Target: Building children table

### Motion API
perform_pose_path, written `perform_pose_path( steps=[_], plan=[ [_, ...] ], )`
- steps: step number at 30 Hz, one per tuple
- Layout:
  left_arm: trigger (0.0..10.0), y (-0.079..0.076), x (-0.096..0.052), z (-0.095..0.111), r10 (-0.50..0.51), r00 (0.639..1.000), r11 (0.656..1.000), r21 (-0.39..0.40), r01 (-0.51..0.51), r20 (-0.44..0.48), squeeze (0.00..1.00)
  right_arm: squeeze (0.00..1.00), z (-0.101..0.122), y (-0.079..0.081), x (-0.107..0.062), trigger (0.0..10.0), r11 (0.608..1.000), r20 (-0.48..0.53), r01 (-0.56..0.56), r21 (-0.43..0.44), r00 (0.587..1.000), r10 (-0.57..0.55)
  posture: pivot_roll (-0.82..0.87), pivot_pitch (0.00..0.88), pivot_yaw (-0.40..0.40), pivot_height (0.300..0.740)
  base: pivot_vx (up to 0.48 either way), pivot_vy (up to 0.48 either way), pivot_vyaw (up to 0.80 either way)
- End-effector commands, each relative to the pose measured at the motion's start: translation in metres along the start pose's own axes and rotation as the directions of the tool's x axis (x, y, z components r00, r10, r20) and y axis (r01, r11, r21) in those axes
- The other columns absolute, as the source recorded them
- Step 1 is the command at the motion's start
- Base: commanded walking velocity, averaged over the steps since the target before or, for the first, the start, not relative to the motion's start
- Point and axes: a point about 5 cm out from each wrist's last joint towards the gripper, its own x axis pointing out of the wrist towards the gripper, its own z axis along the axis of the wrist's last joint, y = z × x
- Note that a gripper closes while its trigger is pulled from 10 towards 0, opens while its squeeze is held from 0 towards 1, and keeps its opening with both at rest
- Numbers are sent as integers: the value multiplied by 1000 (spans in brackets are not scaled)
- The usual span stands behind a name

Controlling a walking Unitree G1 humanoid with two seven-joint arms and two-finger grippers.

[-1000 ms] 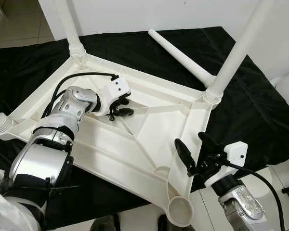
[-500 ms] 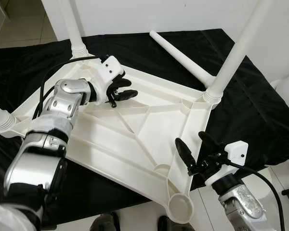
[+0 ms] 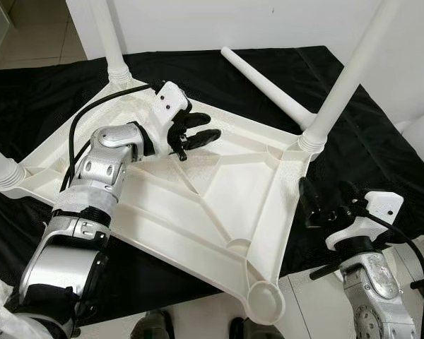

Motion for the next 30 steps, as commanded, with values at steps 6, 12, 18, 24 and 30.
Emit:
perform_pose_path(
  steps=[6, 12, 18, 24, 30],
  plan=[
    [10000, -1, -17, -21, 54, 993, 999, 12, -53, -103, 0, 0, -3, -5, -5, 10000, 1000, 3, 30, -7, 1000, -30, -33, 65, -13, 740, 0, 0, 0],
    [10000, -19, -29, -25, -86, 993, 996, 16, 88, -78, 0, 0, -3, -6, -6, 10000, 1000, 3, 28, -5, 1000, -28, -27, 61, -16, 740, 0, 0, 0],
    [10000, -24, -42, -33, -161, 981, 987, -10, 161, -110, 0, 0, -2, -5, -4, 10000, 1000, 9, 14, -10, 1000, -14, -24, 51, -19, 740, 0, 0, 0],
    [10000, -36, -49, -51, -222, 953, 975, -17, 223, -206, 0, 0, -2, -6, -3, 10000, 1000, 9, 7, -15, 1000, -7, -22, 47, -21, 740, 0, 0, 0],
    [10000, -38, -46, -64, -180, 947, 983, -4, 185, -267, 0, 0, -2, -6, -3, 10000, 1000, 10, 4, -17, 1000, -4, -27, 47, -21, 740, 0, 0, 0]
  ],
)
